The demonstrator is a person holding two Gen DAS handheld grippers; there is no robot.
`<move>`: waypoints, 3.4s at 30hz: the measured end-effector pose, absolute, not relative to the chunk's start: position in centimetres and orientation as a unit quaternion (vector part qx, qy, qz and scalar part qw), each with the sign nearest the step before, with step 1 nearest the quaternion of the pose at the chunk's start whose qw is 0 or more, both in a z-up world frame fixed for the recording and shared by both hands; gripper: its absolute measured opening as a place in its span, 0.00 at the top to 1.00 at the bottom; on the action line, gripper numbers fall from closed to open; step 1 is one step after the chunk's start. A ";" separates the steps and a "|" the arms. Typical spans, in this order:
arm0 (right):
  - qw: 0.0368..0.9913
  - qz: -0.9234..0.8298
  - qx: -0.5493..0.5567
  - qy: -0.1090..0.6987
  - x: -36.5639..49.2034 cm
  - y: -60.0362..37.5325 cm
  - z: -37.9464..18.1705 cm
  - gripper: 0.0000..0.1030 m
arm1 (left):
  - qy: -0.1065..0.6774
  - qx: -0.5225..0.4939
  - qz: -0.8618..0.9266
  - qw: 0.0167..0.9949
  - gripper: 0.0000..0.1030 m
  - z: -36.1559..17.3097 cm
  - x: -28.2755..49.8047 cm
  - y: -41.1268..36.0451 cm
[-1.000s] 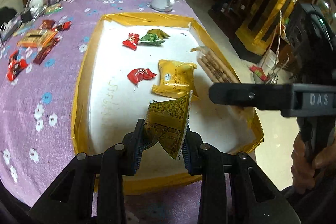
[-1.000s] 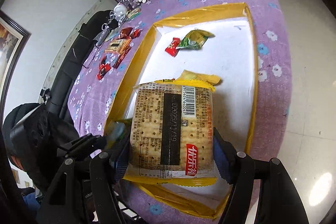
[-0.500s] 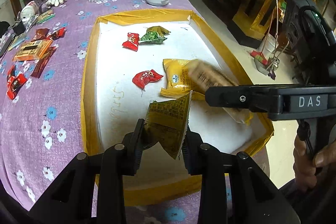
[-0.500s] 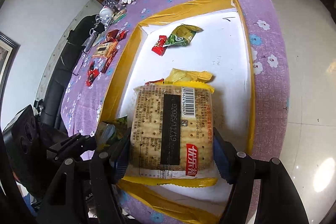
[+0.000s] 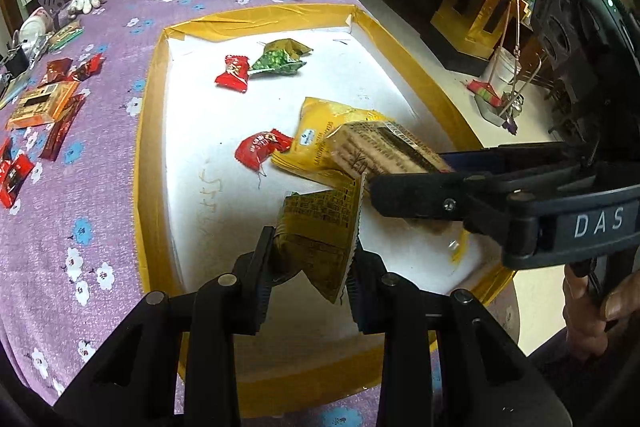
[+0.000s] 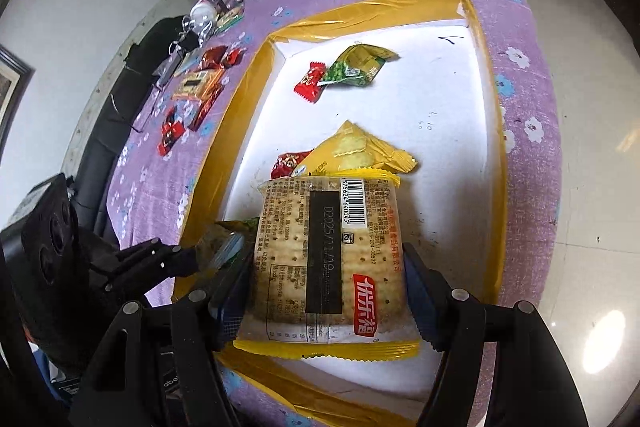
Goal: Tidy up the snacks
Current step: 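Lower both grippers and open them to drop pouch and cracker pack into the tray, then move both open grippers back over the snacks on the tablecloth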
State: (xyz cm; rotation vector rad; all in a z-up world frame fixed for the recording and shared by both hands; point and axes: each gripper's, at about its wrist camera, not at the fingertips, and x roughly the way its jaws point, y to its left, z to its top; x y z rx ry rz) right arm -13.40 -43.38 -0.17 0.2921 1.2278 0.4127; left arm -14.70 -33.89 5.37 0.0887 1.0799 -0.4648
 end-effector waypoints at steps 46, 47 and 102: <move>0.811 0.271 0.074 0.512 -11.7 -30.9 5.5 0.30 | 0.389 -0.051 -0.113 0.913 0.68 10.7 -18.6 -19.0; 0.809 0.277 0.069 0.513 -11.7 -30.1 5.4 0.30 | 0.387 -0.057 -0.104 0.914 0.68 10.7 -18.8 -18.2; 0.749 0.282 0.016 0.600 -9.8 -11.7 1.6 0.31 | 0.404 -0.168 -0.014 0.899 0.68 6.2 -20.3 0.6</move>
